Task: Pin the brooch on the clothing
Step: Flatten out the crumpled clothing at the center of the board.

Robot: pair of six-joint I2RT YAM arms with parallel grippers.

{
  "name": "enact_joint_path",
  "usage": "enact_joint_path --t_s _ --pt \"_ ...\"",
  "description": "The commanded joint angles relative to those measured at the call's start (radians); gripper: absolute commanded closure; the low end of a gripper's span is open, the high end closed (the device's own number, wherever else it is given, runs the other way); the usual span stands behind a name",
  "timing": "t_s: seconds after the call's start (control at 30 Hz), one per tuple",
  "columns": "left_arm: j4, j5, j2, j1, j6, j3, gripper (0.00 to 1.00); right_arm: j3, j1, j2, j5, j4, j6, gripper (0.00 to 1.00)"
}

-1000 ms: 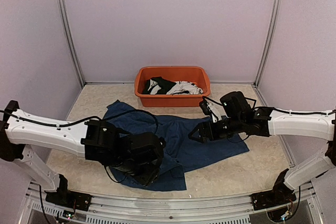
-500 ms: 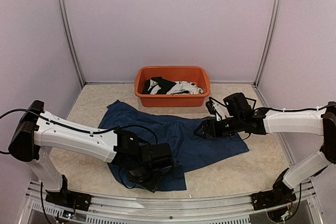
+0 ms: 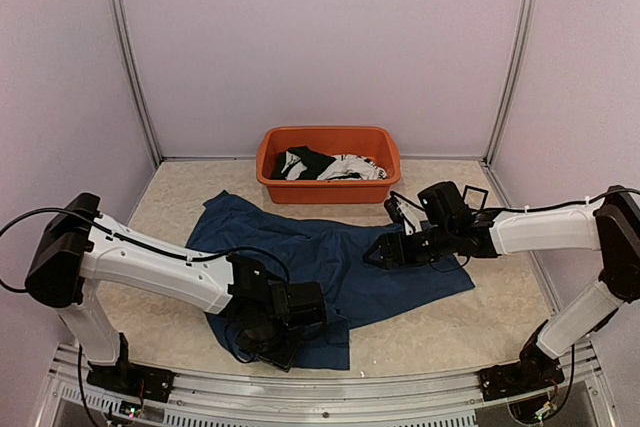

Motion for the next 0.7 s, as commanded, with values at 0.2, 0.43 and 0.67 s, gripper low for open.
enact_joint_path --t_s 0.2,0.43,0.67 --pt "0.024 -0.113 -0.080 0.004 -0.011 -0.012 0.39 0.005 -0.011 0.034 -0.030 0.028 -0.024 0.16" --pt "0.042 -0.092 -0.077 0.026 0.010 -0.032 0.39 0.018 -0.012 0.061 -0.038 0.025 -0.031 0.15" --pt "0.080 0.000 0.035 0.013 0.034 -0.007 0.47 0.041 -0.016 0.073 -0.039 0.008 -0.039 0.15"
